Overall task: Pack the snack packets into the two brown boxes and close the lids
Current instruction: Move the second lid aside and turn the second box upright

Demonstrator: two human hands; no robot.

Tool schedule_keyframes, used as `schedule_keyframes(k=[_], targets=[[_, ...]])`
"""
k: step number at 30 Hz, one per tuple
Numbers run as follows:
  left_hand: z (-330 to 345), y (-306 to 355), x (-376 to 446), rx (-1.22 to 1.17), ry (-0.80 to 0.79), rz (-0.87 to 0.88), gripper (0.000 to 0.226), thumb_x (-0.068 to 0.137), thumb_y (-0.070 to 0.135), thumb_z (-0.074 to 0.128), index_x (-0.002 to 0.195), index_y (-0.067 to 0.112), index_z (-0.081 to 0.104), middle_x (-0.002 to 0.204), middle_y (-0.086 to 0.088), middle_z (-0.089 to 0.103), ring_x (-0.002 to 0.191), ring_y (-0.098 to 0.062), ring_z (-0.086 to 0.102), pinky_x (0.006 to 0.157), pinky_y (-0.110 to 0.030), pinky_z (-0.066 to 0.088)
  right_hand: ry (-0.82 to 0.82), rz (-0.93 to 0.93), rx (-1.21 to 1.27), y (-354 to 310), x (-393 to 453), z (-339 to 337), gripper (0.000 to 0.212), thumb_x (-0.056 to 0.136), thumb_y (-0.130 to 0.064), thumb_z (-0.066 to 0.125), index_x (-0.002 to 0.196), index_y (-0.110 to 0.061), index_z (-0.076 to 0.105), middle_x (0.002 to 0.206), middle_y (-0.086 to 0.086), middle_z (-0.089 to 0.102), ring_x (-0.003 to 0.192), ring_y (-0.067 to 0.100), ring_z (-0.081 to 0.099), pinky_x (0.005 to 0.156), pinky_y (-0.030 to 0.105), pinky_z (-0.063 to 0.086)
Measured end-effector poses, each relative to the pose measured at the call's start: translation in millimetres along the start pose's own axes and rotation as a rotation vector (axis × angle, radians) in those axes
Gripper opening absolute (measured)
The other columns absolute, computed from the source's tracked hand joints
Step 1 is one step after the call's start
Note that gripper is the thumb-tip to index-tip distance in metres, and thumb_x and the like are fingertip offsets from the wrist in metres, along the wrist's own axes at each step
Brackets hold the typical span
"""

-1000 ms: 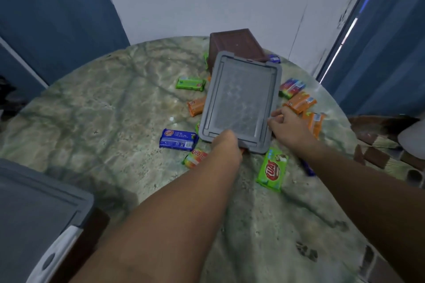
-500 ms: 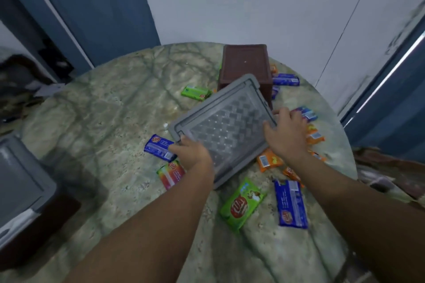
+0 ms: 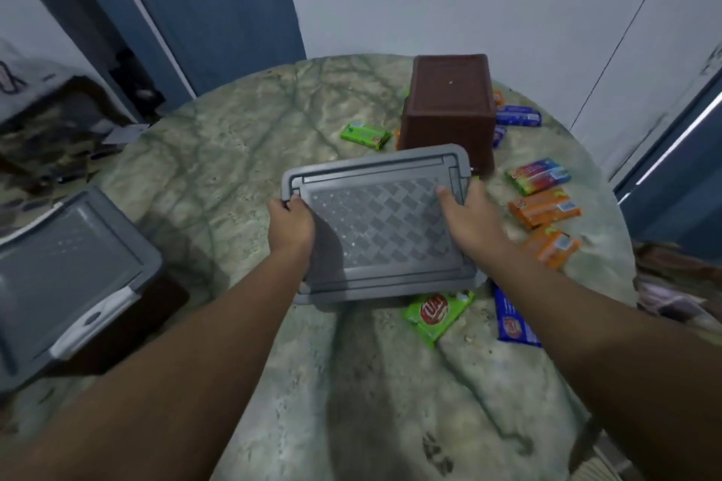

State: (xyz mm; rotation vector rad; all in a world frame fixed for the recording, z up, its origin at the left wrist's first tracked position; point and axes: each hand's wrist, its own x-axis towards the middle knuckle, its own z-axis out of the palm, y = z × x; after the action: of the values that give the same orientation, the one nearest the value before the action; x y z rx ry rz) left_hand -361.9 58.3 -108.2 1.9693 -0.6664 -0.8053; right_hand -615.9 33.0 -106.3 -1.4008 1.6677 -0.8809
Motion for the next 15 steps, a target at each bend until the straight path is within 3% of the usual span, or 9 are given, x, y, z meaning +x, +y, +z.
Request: schedule_keyframes(k=[3,6,10,13,15], targets=[[-30,-22,1,0.000,-0.037,0.038,0.055,0.092,0.063,0.059,0.114,0.015,0.045,0.095,0.000,0.057,0.087,-0.022,0.055,0.081,-0.037,0.042,0.013,0.027,0.024,2,-30,28,0.037,0.102,-0.047,0.054,0.121,-0.016,0.049,0.107,0.000,0.059,0.107,0.029,0.060,0.090,0.040,0.047],[-59,-45,2,0.022,-0.084,0.057,0.069,0.074,0.065,0.078,0.116,0.020,0.047,0.103,0.005,0.061,0.094,-0.019,0.060,0.087,-0.039,0.050,0.015,0.065,0.049,7,-59,53,0.040,0.101,-0.051,0.052,0.124,-0.019,0.047,0.118,0.003,0.063,0.111,0.030,0.059,0.097,0.045,0.047],[-98,-72,-2,0.075,-0.089,0.082,0.072,0.070,0.062,0.083,0.115,0.018,0.047,0.102,0.005,0.060,0.097,-0.021,0.061,0.086,-0.040,0.051,0.027,0.067,0.076,9,-107,84,0.036,0.103,-0.046,0.053,0.121,-0.015,0.046,0.101,-0.001,0.063,0.098,0.026,0.063,0.084,0.042,0.049],[-126,-97,-6,0.109,-0.090,0.070,0.075,0.067,0.063,0.084,0.115,0.018,0.048,0.110,0.001,0.063,0.102,-0.024,0.062,0.091,-0.040,0.052,0.070,0.078,0.051,16,-141,109,0.037,0.101,-0.045,0.056,0.120,-0.015,0.045,0.107,0.005,0.065,0.101,0.030,0.063,0.088,0.044,0.049],[-147,-114,-8,0.169,-0.112,0.047,0.083,0.064,0.068,0.083,0.120,0.017,0.047,0.119,-0.005,0.063,0.108,-0.029,0.062,0.097,-0.046,0.052,0.053,0.130,-0.013,24,-160,126,0.038,0.099,-0.045,0.058,0.116,-0.013,0.048,0.106,0.006,0.064,0.101,0.031,0.063,0.082,0.038,0.046]])
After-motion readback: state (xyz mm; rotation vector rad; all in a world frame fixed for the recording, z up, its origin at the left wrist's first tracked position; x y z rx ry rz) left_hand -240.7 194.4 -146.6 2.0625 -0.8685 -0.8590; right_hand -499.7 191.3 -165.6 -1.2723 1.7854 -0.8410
